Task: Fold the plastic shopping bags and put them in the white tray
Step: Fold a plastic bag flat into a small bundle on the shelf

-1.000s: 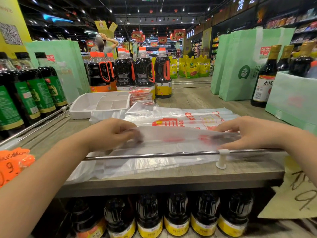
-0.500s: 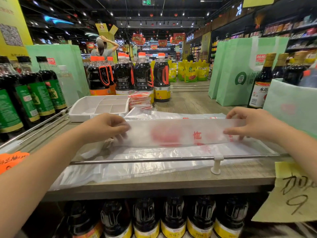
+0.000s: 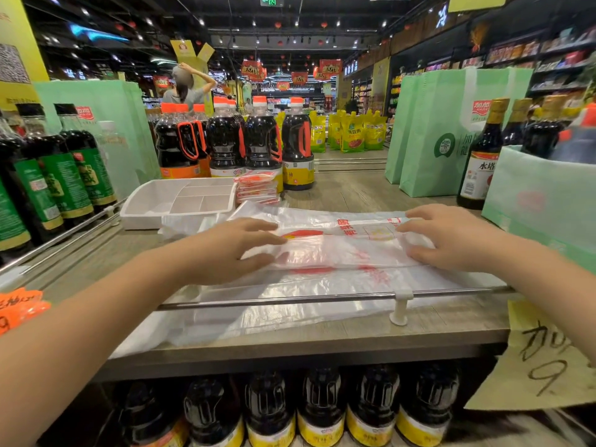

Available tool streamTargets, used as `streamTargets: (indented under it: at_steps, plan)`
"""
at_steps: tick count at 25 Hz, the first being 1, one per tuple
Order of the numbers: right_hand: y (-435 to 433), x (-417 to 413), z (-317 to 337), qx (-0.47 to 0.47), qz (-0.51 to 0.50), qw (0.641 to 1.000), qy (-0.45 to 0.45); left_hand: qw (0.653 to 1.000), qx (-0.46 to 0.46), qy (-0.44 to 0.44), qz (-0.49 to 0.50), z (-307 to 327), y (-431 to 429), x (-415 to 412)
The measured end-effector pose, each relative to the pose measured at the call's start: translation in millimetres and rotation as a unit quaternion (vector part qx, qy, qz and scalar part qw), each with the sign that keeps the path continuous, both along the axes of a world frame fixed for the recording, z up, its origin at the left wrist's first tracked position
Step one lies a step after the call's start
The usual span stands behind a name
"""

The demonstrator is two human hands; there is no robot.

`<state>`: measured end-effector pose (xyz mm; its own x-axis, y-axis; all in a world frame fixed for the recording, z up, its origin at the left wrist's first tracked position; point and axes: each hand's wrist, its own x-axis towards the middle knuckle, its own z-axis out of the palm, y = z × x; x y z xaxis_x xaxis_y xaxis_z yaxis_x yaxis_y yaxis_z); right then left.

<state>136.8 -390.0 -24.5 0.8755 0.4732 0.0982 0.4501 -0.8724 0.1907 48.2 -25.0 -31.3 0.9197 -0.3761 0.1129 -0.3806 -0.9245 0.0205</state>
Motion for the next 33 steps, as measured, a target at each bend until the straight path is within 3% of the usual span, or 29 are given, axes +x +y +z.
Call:
streamTargets:
  at_steps: [2, 6, 10, 16, 20, 24, 33]
  plan:
    - [25.5, -7.4, 1.4, 0.037, 0.051, 0.995, 0.072, 0.997, 0.013, 0.072, -0.033, -0.2, -19.7, 5.8]
    - [71.1, -17.4, -11.9, 0.061, 0.147, 0.975, 0.154, 0.992, 0.039, 0.118, -0.035, -11.0, -32.9, 19.4]
    - [61.7, -13.3, -18.1, 0.048, 0.121, 0.975, 0.178, 0.983, 0.035, 0.178, -0.009, -17.5, -15.7, 19.3]
    - [42.3, -7.4, -13.7, 0.033, 0.106, 0.981, 0.157, 0.981, 0.117, 0.151, 0.02, -7.1, 0.1, 9.6]
    - [37.6, -8.4, -17.9, 0.053, 0.093, 0.98, 0.17, 0.973, 0.083, 0.207, 0.062, -12.5, 16.2, 3.0]
    - [40.0, -8.2, -17.6, 0.065, 0.076, 0.986, 0.135, 0.982, 0.084, 0.155, 0.073, -14.7, 3.5, 6.8]
    - [38.3, -15.4, -15.7, 0.061, 0.081, 0.99, 0.093, 0.983, 0.176, 0.028, 0.043, -7.4, -8.3, -1.1]
